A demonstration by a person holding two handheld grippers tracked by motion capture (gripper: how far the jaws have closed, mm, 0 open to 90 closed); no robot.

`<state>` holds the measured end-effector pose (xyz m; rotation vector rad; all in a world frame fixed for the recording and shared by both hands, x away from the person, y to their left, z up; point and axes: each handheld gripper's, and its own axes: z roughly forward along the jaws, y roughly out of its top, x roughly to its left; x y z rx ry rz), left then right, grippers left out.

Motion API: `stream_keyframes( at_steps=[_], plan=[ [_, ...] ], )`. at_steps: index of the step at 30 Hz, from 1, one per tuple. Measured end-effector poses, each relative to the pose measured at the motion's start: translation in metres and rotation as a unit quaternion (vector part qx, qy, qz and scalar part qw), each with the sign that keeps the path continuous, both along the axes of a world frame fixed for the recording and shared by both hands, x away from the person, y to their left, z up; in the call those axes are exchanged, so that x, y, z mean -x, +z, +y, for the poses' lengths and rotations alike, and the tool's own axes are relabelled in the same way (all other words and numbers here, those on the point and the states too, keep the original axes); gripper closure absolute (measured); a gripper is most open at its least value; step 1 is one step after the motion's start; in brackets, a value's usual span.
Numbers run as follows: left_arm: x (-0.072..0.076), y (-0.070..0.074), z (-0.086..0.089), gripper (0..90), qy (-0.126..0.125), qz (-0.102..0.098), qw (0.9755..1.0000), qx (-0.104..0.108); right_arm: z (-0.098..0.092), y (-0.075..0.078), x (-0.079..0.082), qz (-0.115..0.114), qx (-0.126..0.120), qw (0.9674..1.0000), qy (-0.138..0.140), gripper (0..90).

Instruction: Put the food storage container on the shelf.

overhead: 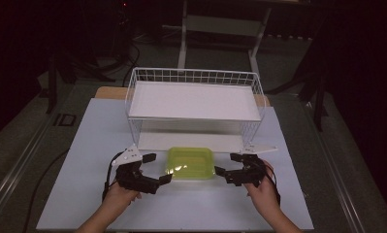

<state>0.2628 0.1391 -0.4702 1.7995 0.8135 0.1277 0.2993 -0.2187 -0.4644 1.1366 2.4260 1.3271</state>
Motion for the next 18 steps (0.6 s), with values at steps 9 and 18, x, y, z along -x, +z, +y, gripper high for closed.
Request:
stream_keyframes(
  at_steps=[9, 18],
  plan=[
    [-0.024, -0.004, -0.005, 3.5, 0.02, 0.088, 0.9959, 0.009, 0.012, -0.002, -0.02, 0.072, -0.032, 0.9967, -0.016, 14.9],
    [-0.046, -0.017, -0.016, 10.8, 0.088, 0.185, 0.9788, -0.008, 0.019, -0.017, -0.036, 0.164, -0.04, 0.9839, -0.059, 25.1]
  ],
)
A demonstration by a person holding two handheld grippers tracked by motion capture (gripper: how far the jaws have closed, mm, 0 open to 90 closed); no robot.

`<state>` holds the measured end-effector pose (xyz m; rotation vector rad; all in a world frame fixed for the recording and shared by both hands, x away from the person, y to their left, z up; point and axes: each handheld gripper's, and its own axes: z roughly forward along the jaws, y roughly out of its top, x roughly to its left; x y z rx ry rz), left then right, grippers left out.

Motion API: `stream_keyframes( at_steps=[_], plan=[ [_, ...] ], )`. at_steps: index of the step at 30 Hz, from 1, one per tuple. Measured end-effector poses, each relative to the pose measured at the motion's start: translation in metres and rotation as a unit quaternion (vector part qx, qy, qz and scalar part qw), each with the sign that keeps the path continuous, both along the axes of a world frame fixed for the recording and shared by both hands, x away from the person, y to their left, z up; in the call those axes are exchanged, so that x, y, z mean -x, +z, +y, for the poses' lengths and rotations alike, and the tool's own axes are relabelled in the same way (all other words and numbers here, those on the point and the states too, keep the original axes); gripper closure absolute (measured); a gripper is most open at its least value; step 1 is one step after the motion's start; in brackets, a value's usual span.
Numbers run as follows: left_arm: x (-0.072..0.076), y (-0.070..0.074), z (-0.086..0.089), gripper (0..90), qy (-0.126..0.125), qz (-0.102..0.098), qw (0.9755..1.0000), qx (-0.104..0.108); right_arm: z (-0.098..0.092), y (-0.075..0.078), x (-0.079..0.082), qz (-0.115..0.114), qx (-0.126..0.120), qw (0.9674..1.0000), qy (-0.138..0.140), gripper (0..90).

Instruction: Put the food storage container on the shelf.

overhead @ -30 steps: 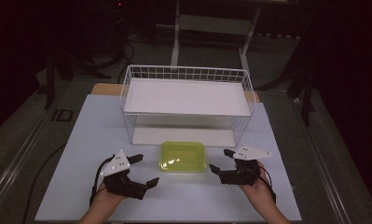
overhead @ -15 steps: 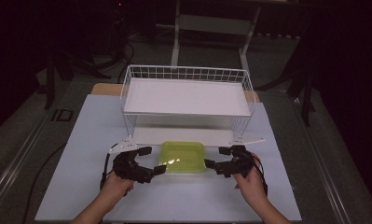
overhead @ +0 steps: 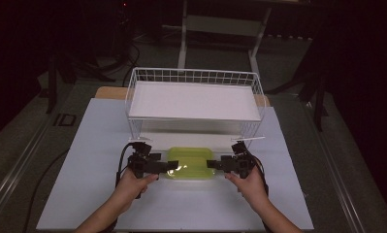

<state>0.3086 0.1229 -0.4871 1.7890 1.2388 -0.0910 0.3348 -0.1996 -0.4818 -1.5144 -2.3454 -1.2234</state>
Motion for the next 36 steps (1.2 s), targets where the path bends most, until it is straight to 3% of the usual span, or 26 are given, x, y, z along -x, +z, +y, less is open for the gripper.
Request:
stream_keyframes(
  at_steps=[3, 6, 8, 9, 13, 17, 21, 24, 30, 33, 36],
  plan=[
    [-0.006, -0.006, 0.002, 15.1, 0.015, 0.031, 0.9994, 0.009, 0.0, -0.004, -0.004, 0.025, -0.001, 0.9995, -0.017, 30.7],
    [-0.009, -0.013, 0.003, 21.0, 0.028, 0.057, 0.9979, 0.012, 0.0, -0.008, -0.007, 0.035, 0.006, 0.9991, -0.024, 34.7],
    [-0.011, -0.017, 0.001, 22.3, 0.03, 0.067, 0.9973, 0.003, 0.0, -0.011, -0.01, 0.046, 0.005, 0.9984, -0.032, 40.7],
    [-0.011, -0.018, 0.0, 27.7, 0.035, 0.069, 0.997, -0.002, 0.001, -0.013, -0.01, 0.054, 0.005, 0.998, -0.033, 41.9],
    [-0.014, -0.025, -0.001, 40.6, 0.043, 0.088, 0.9951, 0.002, 0.002, -0.019, -0.011, 0.074, -0.003, 0.9965, -0.04, 49.0],
    [-0.017, -0.03, -0.002, 53.4, 0.032, 0.099, 0.9945, 0.005, 0.005, -0.023, -0.011, 0.081, -0.005, 0.9957, -0.046, 56.4],
    [-0.018, -0.032, -0.002, 61.4, 0.038, 0.105, 0.9937, 0.017, 0.006, -0.023, -0.011, 0.083, 0.002, 0.9953, -0.049, 64.8],
    [-0.018, -0.032, -0.001, 69.6, 0.039, 0.101, 0.9941, 0.004, 0.006, -0.022, -0.01, 0.078, 0.005, 0.9956, -0.053, 70.8],
    [-0.017, -0.032, 0.003, 73.1, 0.024, 0.099, 0.9948, 0.007, 0.006, -0.021, -0.007, 0.07, 0.008, 0.9963, -0.049, 72.8],
    [-0.012, -0.029, 0.0, 73.4, 0.029, 0.088, 0.9957, -0.009, 0.009, -0.019, -0.004, 0.06, 0.019, 0.9967, -0.051, 73.2],
    [-0.008, -0.025, -0.003, 74.2, 0.031, 0.081, 0.996, -0.019, 0.008, -0.02, 0.001, 0.051, 0.011, 0.997, -0.057, 74.6]
  ],
)
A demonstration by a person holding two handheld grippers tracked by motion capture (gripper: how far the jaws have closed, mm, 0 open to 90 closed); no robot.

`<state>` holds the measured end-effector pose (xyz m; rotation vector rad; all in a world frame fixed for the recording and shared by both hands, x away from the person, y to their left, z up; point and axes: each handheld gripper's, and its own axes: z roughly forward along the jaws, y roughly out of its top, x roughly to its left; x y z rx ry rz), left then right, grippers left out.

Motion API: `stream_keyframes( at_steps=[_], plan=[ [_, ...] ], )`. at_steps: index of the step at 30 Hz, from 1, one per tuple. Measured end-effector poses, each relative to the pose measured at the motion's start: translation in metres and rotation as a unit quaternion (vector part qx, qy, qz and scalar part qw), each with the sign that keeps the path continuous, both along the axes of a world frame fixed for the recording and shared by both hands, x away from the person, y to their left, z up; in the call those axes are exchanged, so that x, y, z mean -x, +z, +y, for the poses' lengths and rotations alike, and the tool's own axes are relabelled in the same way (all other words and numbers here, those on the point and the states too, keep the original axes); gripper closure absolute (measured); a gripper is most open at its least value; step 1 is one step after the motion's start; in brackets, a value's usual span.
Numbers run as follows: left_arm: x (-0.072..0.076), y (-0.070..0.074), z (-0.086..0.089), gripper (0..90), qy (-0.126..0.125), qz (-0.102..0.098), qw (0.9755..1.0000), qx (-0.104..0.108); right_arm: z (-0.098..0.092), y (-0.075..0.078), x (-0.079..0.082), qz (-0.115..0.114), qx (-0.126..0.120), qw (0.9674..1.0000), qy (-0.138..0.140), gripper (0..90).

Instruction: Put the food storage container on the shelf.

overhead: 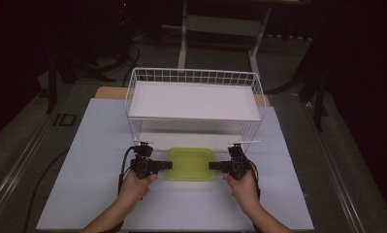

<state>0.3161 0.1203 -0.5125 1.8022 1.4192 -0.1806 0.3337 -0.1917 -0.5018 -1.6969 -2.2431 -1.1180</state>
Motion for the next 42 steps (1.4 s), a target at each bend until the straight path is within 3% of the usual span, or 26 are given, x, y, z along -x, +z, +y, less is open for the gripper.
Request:
stream_keyframes(
  at_steps=[6, 10, 14, 20, 25, 27, 29, 34, 37, 42],
  plan=[
    [0.013, 0.007, -0.008, 79.6, 0.008, -0.002, 0.9999, -0.009, -0.001, 0.004, 0.012, -0.022, -0.002, 0.9997, -0.013, 78.7],
    [0.013, 0.01, -0.01, 79.6, 0.009, -0.006, 0.9999, 0.008, -0.007, 0.008, 0.014, -0.028, -0.006, 0.9994, -0.021, 78.8],
    [0.005, 0.023, -0.01, 79.8, 0.016, -0.026, 0.9993, 0.021, -0.01, 0.022, 0.011, -0.043, -0.018, 0.9985, -0.03, 78.9],
    [-0.013, 0.039, -0.013, 79.9, 0.019, -0.067, 0.9975, 0.015, -0.01, 0.037, -0.003, -0.061, -0.024, 0.9969, -0.045, 78.8],
    [-0.027, 0.036, -0.018, 79.8, 0.022, -0.076, 0.9968, 0.009, -0.013, 0.033, -0.017, -0.058, -0.026, 0.9961, -0.06, 78.7],
    [-0.032, 0.032, -0.018, 79.6, 0.03, -0.062, 0.9976, 0.011, -0.013, 0.029, -0.021, -0.056, -0.026, 0.996, -0.065, 78.7],
    [-0.036, 0.029, -0.016, 79.7, 0.033, -0.06, 0.9974, 0.021, -0.011, 0.027, -0.023, -0.055, -0.025, 0.9958, -0.069, 78.7],
    [-0.043, 0.02, -0.013, 79.6, 0.03, -0.069, 0.997, 0.022, -0.008, 0.023, -0.031, -0.057, -0.02, 0.9958, -0.069, 78.7],
    [-0.046, 0.013, -0.012, 79.6, 0.038, -0.054, 0.9975, 0.026, -0.006, 0.019, -0.036, -0.051, -0.013, 0.996, -0.072, 78.5],
    [-0.049, 0.004, -0.013, 79.1, 0.044, -0.053, 0.9974, 0.02, -0.001, 0.013, -0.04, -0.048, -0.002, 0.9956, -0.081, 78.1]
  ],
)
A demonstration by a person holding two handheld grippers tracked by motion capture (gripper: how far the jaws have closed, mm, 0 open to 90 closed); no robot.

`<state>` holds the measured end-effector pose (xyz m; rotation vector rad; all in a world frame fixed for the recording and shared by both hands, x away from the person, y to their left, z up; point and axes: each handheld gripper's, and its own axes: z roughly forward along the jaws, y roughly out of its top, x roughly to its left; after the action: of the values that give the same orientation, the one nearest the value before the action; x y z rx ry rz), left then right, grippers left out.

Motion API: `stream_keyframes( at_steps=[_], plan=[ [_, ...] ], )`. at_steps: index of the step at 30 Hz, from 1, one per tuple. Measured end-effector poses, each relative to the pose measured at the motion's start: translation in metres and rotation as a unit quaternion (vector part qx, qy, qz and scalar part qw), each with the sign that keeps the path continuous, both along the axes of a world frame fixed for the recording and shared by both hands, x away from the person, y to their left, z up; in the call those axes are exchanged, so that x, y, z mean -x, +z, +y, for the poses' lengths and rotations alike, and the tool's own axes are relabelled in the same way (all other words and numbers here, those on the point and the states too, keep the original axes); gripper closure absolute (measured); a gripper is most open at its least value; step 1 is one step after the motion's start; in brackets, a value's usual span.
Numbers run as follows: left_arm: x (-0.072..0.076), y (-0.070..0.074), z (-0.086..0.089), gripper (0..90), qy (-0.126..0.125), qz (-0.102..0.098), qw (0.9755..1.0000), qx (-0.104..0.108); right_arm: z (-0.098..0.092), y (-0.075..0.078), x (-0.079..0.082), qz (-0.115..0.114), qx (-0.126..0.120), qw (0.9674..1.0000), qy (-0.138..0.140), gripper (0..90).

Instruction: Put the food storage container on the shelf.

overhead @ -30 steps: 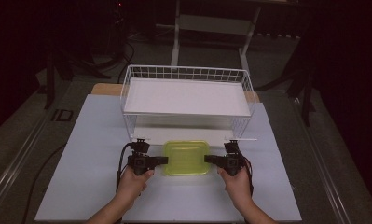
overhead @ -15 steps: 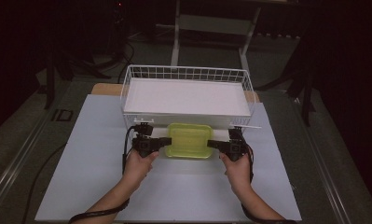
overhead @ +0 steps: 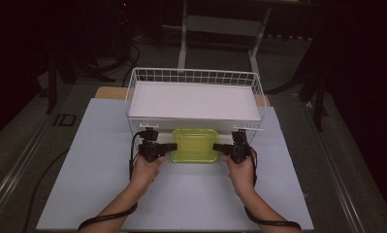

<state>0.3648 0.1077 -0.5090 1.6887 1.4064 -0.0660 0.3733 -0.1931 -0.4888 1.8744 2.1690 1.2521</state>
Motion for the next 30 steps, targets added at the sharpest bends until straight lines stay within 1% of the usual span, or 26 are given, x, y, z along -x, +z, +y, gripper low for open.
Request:
stream_keyframes(
  at_steps=[1, 3, 4, 5, 6, 7, 8, 9, 11, 13, 15, 16, 17, 19, 20, 21, 22, 23, 24, 25, 26, 27, 29, 30],
  plan=[
    [-0.001, -0.001, 0.0, 79.1, 0.0, -0.001, 1.0, 0.0, 0.001, -0.001, -0.001, -0.001, 0.003, 1.0, 0.001, 78.2],
    [-0.003, -0.002, 0.002, 79.1, 0.002, -0.004, 1.0, 0.008, 0.002, -0.002, -0.002, -0.006, 0.006, 1.0, -0.004, 78.2],
    [-0.004, -0.002, 0.002, 79.0, 0.001, -0.003, 0.9999, 0.01, 0.002, -0.002, -0.003, 0.0, 0.001, 1.0, -0.008, 78.2],
    [-0.004, -0.002, 0.002, 79.0, -0.001, -0.005, 1.0, 0.007, 0.001, -0.003, -0.005, -0.005, 0.002, 1.0, -0.007, 78.1],
    [-0.005, -0.002, 0.001, 78.5, -0.001, -0.011, 0.9999, 0.005, 0.001, -0.003, -0.006, -0.009, 0.0, 0.9999, -0.007, 78.1],
    [-0.006, -0.002, 0.001, 77.5, -0.003, -0.015, 0.9999, 0.004, 0.001, -0.003, -0.007, -0.011, 0.003, 0.9999, -0.009, 77.7],
    [-0.006, -0.002, 0.001, 76.7, -0.003, -0.015, 0.9999, 0.004, 0.001, -0.003, -0.007, -0.011, 0.003, 0.9999, -0.009, 77.7],
    [-0.006, -0.004, 0.001, 76.7, -0.003, -0.025, 0.9996, 0.008, 0.001, -0.003, -0.008, -0.011, 0.003, 0.9999, -0.009, 77.4],
    [-0.005, -0.006, -0.001, 72.7, 0.003, -0.043, 0.999, 0.006, 0.003, -0.003, -0.008, -0.023, 0.011, 0.9996, -0.011, 75.4],
    [-0.006, -0.008, -0.001, 71.4, 0.009, -0.049, 0.9987, 0.01, 0.004, -0.003, -0.01, -0.032, 0.014, 0.9994, -0.008, 73.9],
    [-0.008, -0.009, -0.002, 69.1, 0.011, -0.065, 0.9978, 0.003, 0.006, -0.003, -0.011, -0.036, 0.022, 0.9991, -0.008, 72.1],
    [-0.008, -0.011, -0.002, 68.3, 0.012, -0.069, 0.9975, 0.005, 0.006, -0.003, -0.012, -0.038, 0.028, 0.9989, -0.009, 71.5],
    [-0.009, -0.012, -0.001, 67.4, 0.013, -0.077, 0.9969, 0.003, 0.007, -0.003, -0.013, -0.039, 0.03, 0.9987, -0.011, 71.1],
    [-0.01, -0.016, 0.0, 62.8, 0.017, -0.087, 0.996, 0.005, 0.006, -0.005, -0.015, -0.043, 0.026, 0.9987, -0.014, 69.7],
    [-0.01, -0.018, 0.0, 60.9, 0.025, -0.087, 0.9958, 0.013, 0.006, -0.007, -0.016, -0.045, 0.022, 0.9987, -0.014, 69.2],
    [-0.011, -0.02, 0.001, 59.7, 0.027, -0.089, 0.9955, 0.017, 0.005, -0.007, -0.017, -0.045, 0.019, 0.9987, -0.014, 68.8],
    [-0.011, -0.021, 0.002, 58.0, 0.029, -0.091, 0.9952, 0.02, 0.005, -0.008, -0.017, -0.043, 0.017, 0.9988, -0.015, 68.5],
    [-0.012, -0.021, 0.002, 55.4, 0.029, -0.09, 0.9954, 0.016, 0.007, -0.007, -0.018, -0.041, 0.014, 0.9989, -0.019, 67.9],
    [-0.012, -0.021, 0.003, 53.1, 0.03, -0.088, 0.9955, 0.018, 0.006, -0.008, -0.02, -0.048, 0.019, 0.9985, -0.017, 66.7],
    [-0.013, -0.022, 0.003, 52.8, 0.029, -0.089, 0.9953, 0.024, 0.007, -0.007, -0.02, -0.048, 0.022, 0.9985, -0.018, 65.2],
    [-0.013, -0.021, 0.002, 51.5, 0.027, -0.09, 0.9952, 0.024, 0.008, -0.007, -0.02, -0.049, 0.028, 0.9982, -0.018, 62.4],
    [-0.012, -0.02, 0.002, 51.0, 0.026, -0.093, 0.9952, 0.02, 0.009, -0.006, -0.02, -0.047, 0.032, 0.9982, -0.017, 58.9],
    [-0.011, -0.018, 0.002, 50.2, 0.025, -0.09, 0.9955, 0.015, 0.011, -0.003, -0.018, -0.041, 0.029, 0.9983, -0.028, 56.2],
    [-0.011, -0.018, 0.002, 49.9, 0.027, -0.088, 0.9956, 0.015, 0.01, -0.004, -0.019, -0.068, 0.043, 0.9966, -0.013, 54.5]
  ],
)
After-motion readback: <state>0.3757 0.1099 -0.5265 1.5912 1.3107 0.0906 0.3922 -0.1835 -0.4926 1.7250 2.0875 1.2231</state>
